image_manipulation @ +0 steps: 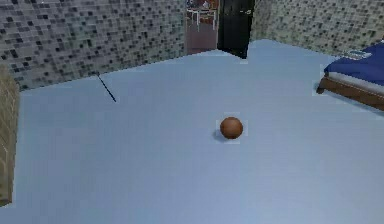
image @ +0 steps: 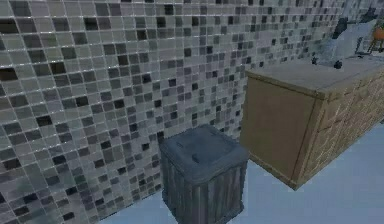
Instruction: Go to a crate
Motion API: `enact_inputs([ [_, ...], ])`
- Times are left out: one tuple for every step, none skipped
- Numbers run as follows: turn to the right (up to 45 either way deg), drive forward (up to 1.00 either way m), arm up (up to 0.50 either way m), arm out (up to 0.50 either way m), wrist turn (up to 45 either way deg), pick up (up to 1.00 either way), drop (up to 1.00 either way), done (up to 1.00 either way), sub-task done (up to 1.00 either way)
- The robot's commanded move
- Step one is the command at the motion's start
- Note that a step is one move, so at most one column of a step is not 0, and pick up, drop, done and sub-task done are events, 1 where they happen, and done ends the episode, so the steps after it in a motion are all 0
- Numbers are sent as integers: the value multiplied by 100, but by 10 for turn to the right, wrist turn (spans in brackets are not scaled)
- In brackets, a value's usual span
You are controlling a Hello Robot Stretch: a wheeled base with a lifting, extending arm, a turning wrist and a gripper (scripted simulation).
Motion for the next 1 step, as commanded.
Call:
enact_inputs([
  [0,0,0,0,0,0,0,100,0],
])
